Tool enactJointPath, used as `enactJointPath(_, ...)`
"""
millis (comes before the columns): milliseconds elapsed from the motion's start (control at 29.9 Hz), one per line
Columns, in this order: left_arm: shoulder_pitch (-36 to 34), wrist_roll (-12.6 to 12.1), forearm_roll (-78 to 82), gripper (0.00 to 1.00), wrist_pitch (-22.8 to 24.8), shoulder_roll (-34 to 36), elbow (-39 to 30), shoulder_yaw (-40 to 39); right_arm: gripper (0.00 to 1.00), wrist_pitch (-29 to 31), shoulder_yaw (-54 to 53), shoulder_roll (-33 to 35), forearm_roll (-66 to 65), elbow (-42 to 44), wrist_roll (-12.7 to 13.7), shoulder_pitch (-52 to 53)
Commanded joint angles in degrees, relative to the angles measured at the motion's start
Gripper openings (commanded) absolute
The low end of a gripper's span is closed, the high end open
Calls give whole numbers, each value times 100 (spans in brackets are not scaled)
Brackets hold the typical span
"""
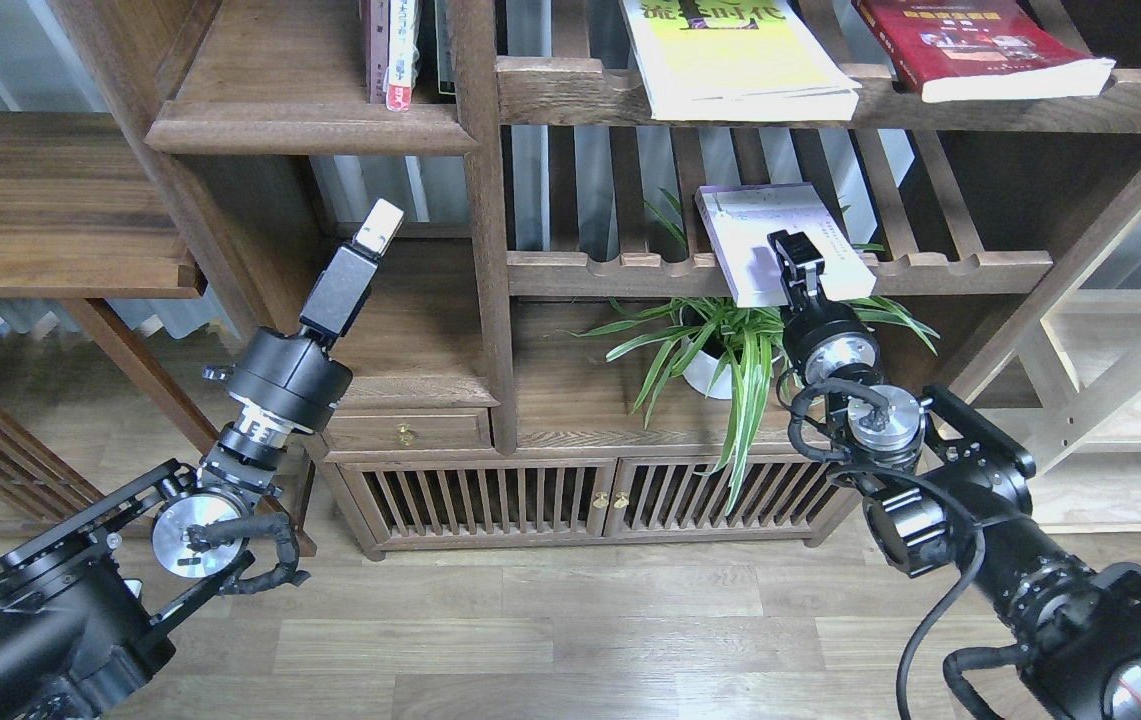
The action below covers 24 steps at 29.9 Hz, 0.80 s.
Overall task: Organize books on shelf
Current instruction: 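Grasp the edge of the white book with the right gripper, then pull the white book off the shelf toward the left gripper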
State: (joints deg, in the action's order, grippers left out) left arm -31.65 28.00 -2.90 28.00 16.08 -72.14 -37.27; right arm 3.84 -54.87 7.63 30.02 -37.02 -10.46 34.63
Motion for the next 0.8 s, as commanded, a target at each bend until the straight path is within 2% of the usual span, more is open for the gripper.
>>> enactJointPath(0,-8,0,0,99,0,0,-11,0,56,81,-15,-7,12,2,-9,0)
enactJointPath(100,-8,0,0,99,0,0,-20,0,45,265,-6,-7,4,2,-17,-35)
enactJointPath(167,-8,0,0,99,0,0,-20,0,32,502,-6,-42,4,10,-26,-105)
enactJointPath(201,-8,0,0,99,0,0,-20,-8,25,677,-6,-43,-5,19,-26,-149)
enactJointPath(368,1,0,0,99,0,9,-28,-8,4,1407,3,-78,-5,98,-26,-334)
enactJointPath(635,1,0,0,99,0,-17,-37,-8,4,1680,-15,-60,12,20,-26,-404)
enactJointPath(769,-8,0,0,99,0,-26,-37,0,4,2416,11,-43,12,-42,9,-580)
